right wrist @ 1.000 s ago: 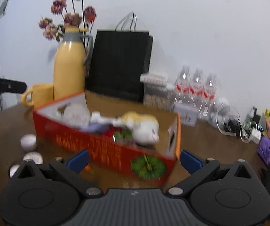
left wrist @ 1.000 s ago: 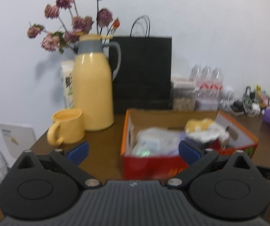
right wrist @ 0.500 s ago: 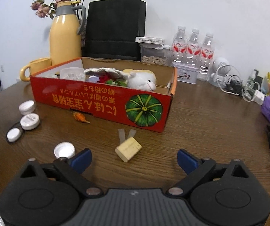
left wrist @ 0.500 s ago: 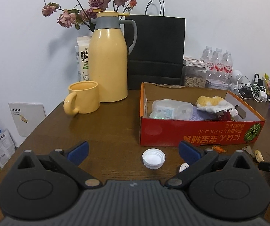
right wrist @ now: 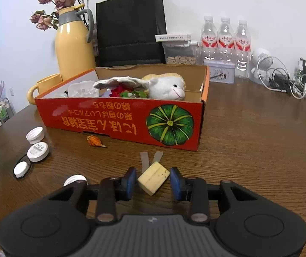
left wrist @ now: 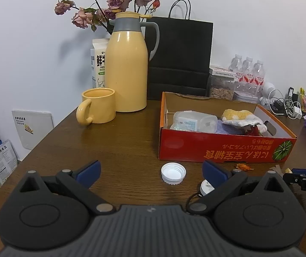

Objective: Organize objects
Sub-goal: 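Grasp the beige wooden block with the right gripper while the left gripper grasps the white round disc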

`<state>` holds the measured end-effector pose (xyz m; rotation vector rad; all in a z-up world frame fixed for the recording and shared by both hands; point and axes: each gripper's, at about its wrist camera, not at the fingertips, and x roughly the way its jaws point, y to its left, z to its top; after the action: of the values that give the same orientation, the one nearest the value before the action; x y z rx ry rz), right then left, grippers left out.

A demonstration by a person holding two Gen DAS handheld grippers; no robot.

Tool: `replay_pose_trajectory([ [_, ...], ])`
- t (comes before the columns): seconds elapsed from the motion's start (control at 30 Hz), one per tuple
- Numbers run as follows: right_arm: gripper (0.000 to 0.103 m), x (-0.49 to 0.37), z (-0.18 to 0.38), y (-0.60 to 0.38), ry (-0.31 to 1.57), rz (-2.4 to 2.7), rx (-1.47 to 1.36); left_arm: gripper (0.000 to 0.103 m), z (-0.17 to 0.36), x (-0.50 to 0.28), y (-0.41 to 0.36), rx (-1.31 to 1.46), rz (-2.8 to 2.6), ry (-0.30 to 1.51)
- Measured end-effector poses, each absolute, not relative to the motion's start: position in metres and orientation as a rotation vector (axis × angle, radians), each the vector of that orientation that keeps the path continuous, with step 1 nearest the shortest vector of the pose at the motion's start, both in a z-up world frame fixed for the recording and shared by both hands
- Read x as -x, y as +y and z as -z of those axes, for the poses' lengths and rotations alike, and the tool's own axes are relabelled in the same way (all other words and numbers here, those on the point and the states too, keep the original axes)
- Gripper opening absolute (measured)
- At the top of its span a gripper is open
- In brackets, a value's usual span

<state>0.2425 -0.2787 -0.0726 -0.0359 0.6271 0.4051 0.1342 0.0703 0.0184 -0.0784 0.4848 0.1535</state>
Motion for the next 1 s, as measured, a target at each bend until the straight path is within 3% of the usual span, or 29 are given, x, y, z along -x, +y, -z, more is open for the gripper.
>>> replay_pose_trajectory([
  [0.57,0.033,-0.201,0.057,-0.274,0.435,-0.369,0.073,0.103,-0.003,-0.136,0.067,0.086,-0.161,0.529],
  [1.0,0.033,-0.193,0.055,-0.270,0.395,-0.346,0.092,0.103,0.022,-0.168,0.039,0.074,-0.057,0.590],
])
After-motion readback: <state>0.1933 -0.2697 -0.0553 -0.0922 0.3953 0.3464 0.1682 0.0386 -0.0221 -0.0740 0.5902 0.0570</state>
